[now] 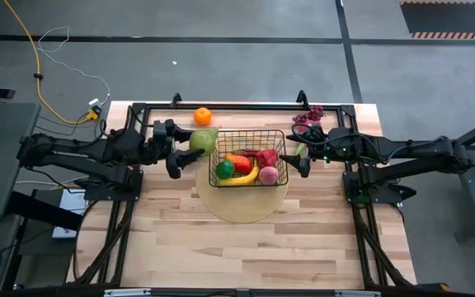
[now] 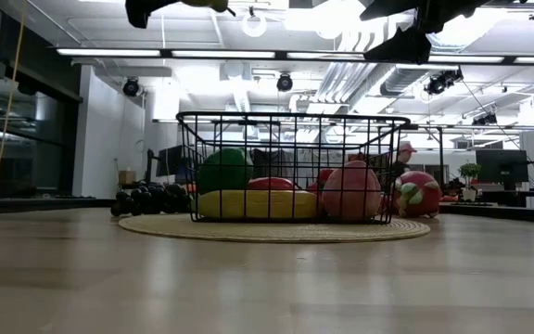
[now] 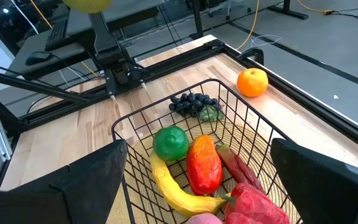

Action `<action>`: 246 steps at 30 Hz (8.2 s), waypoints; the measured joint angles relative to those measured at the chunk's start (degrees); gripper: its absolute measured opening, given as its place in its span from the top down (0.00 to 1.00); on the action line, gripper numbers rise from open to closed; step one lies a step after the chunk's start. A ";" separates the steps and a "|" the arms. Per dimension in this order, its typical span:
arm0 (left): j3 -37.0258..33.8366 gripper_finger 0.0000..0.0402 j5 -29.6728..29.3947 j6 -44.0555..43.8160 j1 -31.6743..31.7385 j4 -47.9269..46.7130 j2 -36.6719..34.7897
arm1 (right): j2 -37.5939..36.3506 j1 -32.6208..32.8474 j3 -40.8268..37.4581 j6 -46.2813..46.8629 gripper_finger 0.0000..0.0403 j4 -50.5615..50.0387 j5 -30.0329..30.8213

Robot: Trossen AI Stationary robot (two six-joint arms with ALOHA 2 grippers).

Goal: Build produce basket
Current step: Put the pear into the wire basket, then put the violet grapes into the wire basket

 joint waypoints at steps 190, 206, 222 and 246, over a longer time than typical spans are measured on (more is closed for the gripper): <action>2.03 0.01 4.21 7.78 4.90 -10.32 -1.79 | 0.02 0.00 0.00 0.00 0.04 -0.88 0.02; 2.03 0.01 4.98 10.10 4.87 -11.61 -1.81 | 0.02 -0.01 0.00 0.00 0.04 -0.92 0.02; 2.03 0.01 4.98 10.10 4.87 -11.63 -1.81 | 0.02 0.01 0.00 0.59 0.04 -0.92 0.02; 2.03 0.01 4.92 9.98 4.92 -11.61 -1.81 | 0.02 -0.01 0.00 -1.41 0.04 -0.92 0.01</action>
